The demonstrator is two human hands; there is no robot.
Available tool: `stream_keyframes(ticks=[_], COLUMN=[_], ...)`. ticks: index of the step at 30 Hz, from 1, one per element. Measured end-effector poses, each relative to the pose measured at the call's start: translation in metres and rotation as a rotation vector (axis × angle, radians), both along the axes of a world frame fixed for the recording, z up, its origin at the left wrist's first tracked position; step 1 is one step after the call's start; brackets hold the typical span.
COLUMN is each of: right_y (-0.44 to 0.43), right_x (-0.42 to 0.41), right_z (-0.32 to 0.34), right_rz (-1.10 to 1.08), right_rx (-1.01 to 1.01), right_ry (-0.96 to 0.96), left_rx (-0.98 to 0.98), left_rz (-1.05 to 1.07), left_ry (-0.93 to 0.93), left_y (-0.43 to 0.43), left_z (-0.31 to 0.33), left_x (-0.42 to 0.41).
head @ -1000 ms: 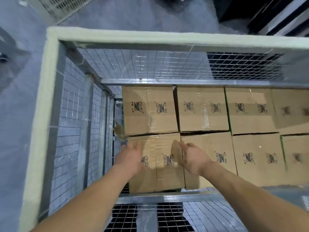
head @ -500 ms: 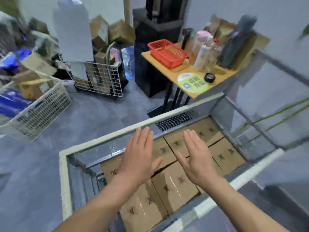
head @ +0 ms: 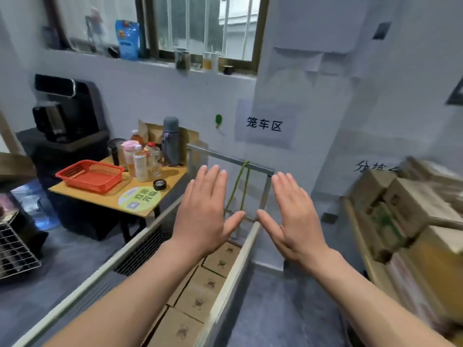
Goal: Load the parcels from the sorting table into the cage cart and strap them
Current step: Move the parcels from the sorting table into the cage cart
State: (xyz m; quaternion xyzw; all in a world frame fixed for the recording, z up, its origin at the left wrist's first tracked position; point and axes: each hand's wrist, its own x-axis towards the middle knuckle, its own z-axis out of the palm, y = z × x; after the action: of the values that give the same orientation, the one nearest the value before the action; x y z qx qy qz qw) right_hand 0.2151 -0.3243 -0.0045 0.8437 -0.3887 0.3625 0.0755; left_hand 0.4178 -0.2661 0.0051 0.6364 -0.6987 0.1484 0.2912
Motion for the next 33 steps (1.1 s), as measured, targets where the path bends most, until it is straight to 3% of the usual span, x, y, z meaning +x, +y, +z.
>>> stream_keyframes(ticks=[17, 26, 33], right_y=[0.042, 0.071, 0.079], right_x=[-0.344, -0.433, -0.466], right_z=[0.076, 0.089, 0.075], right_rz=[-0.471, -0.687, -0.914], right_rx=[-0.162, -0.187, -0.074], right_ry=[-0.028, -0.042, -0.118], left_rx=[-0.165, -0.178, -0.134], left_rz=[-0.402, -0.569, -0.708], left_ry=[-0.049, -0.042, -0.056], left_y=[-0.050, -0.060, -0.097], left_z=[0.078, 0.091, 0.088], left_x=[-0.337, -0.436, -0.480])
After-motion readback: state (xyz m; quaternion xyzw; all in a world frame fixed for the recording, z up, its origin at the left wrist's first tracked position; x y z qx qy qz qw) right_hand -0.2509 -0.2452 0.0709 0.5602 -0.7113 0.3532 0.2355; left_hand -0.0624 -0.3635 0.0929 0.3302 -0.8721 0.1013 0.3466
